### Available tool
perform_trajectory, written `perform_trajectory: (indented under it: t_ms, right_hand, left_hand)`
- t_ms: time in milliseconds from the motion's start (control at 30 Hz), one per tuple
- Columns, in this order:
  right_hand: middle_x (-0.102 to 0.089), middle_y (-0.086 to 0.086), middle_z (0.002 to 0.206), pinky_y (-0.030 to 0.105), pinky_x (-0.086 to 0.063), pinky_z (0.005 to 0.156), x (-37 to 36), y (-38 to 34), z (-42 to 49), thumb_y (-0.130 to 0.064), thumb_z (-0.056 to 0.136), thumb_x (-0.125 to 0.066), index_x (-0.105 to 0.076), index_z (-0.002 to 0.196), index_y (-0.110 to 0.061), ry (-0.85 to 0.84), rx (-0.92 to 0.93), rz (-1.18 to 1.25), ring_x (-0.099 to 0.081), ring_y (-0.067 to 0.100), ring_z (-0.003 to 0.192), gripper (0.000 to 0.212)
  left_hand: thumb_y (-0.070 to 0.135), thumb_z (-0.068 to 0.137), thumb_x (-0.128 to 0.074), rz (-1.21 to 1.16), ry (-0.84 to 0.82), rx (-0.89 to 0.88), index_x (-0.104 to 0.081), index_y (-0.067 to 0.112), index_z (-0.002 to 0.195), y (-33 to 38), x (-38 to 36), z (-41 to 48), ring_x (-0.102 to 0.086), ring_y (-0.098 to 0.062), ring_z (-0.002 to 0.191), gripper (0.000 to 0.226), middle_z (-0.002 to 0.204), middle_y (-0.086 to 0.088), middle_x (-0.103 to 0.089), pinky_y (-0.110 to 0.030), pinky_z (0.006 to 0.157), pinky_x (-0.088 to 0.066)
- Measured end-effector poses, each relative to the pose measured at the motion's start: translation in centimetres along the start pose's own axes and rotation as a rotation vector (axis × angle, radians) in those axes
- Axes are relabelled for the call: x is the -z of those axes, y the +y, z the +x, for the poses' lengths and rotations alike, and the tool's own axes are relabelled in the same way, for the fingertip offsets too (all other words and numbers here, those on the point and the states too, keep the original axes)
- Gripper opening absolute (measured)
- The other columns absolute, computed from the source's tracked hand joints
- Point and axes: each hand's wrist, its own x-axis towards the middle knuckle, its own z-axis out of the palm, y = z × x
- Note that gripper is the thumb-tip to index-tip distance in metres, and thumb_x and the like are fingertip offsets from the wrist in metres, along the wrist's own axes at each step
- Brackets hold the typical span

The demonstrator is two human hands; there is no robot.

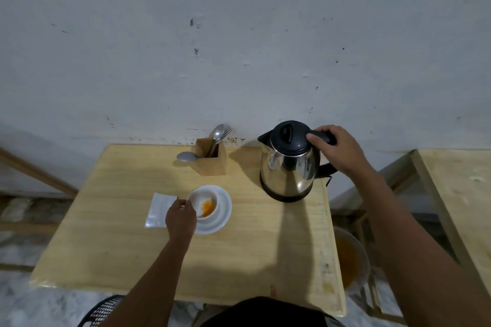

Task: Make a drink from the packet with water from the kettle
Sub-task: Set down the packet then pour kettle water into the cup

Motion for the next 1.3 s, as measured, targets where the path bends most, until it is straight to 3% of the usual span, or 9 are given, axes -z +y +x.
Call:
perform_trajectory:
  t_ms: [100,200,300,500,633,800,1033,1200,1300]
  right_hand:
    - [-0.068,-0.003,0.088,0.034,-0.051,0.076,1.1,0.8,1.4,-0.067,0.072,-0.069,-0.065,0.086,-0.024,-0.07,-0.031,0.067,-0.065,0.017,0.083,0.046]
    - [-0.065,0.003,0.069,0.03,-0.046,0.064,1.4,1.3,2.3,-0.067,0.069,-0.072,-0.062,0.075,-0.009,-0.142,-0.074,0.073,-0.062,0.017,0.067,0.059]
    - [-0.056,0.005,0.052,0.029,-0.041,0.057,1.6,1.6,2.9,-0.07,0.067,-0.071,-0.057,0.059,-0.006,-0.183,-0.099,0.066,-0.054,0.016,0.05,0.066]
    - [-0.036,0.005,0.052,0.032,-0.032,0.056,1.1,2.5,3.3,-0.075,0.056,-0.071,-0.046,0.053,-0.01,-0.129,-0.061,0.107,-0.042,0.018,0.051,0.07]
    - [-0.028,0.003,0.048,0.031,-0.026,0.052,0.6,2.9,3.1,-0.067,0.059,-0.076,-0.043,0.05,-0.008,-0.057,0.001,0.161,-0.031,0.016,0.045,0.067]
    - [-0.03,0.001,0.045,0.028,-0.027,0.05,0.0,2.8,2.6,-0.051,0.066,-0.082,-0.043,0.048,0.0,-0.002,0.037,0.18,-0.031,0.013,0.042,0.067]
    - [-0.032,0.008,0.046,0.029,-0.028,0.049,0.4,0.1,1.9,-0.073,0.055,-0.073,-0.045,0.054,0.012,0.057,0.083,0.143,-0.032,0.016,0.043,0.09]
    - [-0.027,-0.001,0.042,0.029,-0.026,0.049,0.7,-4.5,1.2,-0.076,0.051,-0.073,-0.037,0.045,-0.008,-0.023,0.128,0.028,-0.029,0.015,0.042,0.078]
    - [-0.027,-0.003,0.041,0.028,-0.026,0.048,0.1,-7.0,0.5,-0.076,0.053,-0.073,-0.034,0.045,-0.013,-0.061,0.105,-0.072,-0.03,0.016,0.042,0.074]
  left_hand:
    - [0.018,0.094,-0.046,0.024,0.057,-0.008,-0.066,-0.002,0.088,0.2,-0.4,-0.1,-0.061,-0.037,0.092,0.028,0.092,-0.021,-0.069,-0.042,0.084,-0.045]
    - [0.017,0.094,-0.047,0.022,0.085,0.004,-0.065,-0.003,0.092,0.2,-0.8,-0.2,-0.061,-0.04,0.095,0.027,0.094,-0.023,-0.068,-0.045,0.087,-0.047]
    - [0.02,0.093,-0.047,0.015,0.087,0.036,-0.064,-0.001,0.094,0.4,-1.0,-0.3,-0.06,-0.039,0.094,0.027,0.095,-0.021,-0.068,-0.045,0.087,-0.046]
    - [0.02,0.093,-0.046,0.021,0.068,0.053,-0.063,0.0,0.098,0.6,-0.8,-0.5,-0.059,-0.037,0.095,0.027,0.097,-0.019,-0.067,-0.045,0.087,-0.045]
    - [0.024,0.094,-0.047,0.006,0.044,0.049,-0.064,0.002,0.096,0.5,-0.6,-0.6,-0.06,-0.035,0.093,0.027,0.095,-0.017,-0.067,-0.045,0.085,-0.047]
    - [0.028,0.093,-0.05,-0.058,0.007,0.079,-0.064,0.008,0.096,0.3,-0.2,-0.7,-0.062,-0.033,0.092,0.024,0.095,-0.014,-0.067,-0.047,0.085,-0.049]
    - [0.027,0.091,-0.054,-0.128,-0.048,0.092,-0.066,0.011,0.096,0.3,0.6,-0.7,-0.065,-0.031,0.089,0.02,0.091,-0.011,-0.069,-0.045,0.082,-0.051]
    - [0.021,0.09,-0.054,-0.176,-0.121,0.097,-0.067,0.015,0.09,0.2,1.5,-0.6,-0.066,-0.031,0.08,0.014,0.078,-0.013,-0.069,-0.034,0.07,-0.049]
    - [0.013,0.089,-0.053,-0.21,-0.189,0.108,-0.066,0.017,0.09,0.3,2.2,-0.3,-0.065,-0.031,0.078,0.014,0.077,-0.015,-0.067,-0.043,0.076,-0.055]
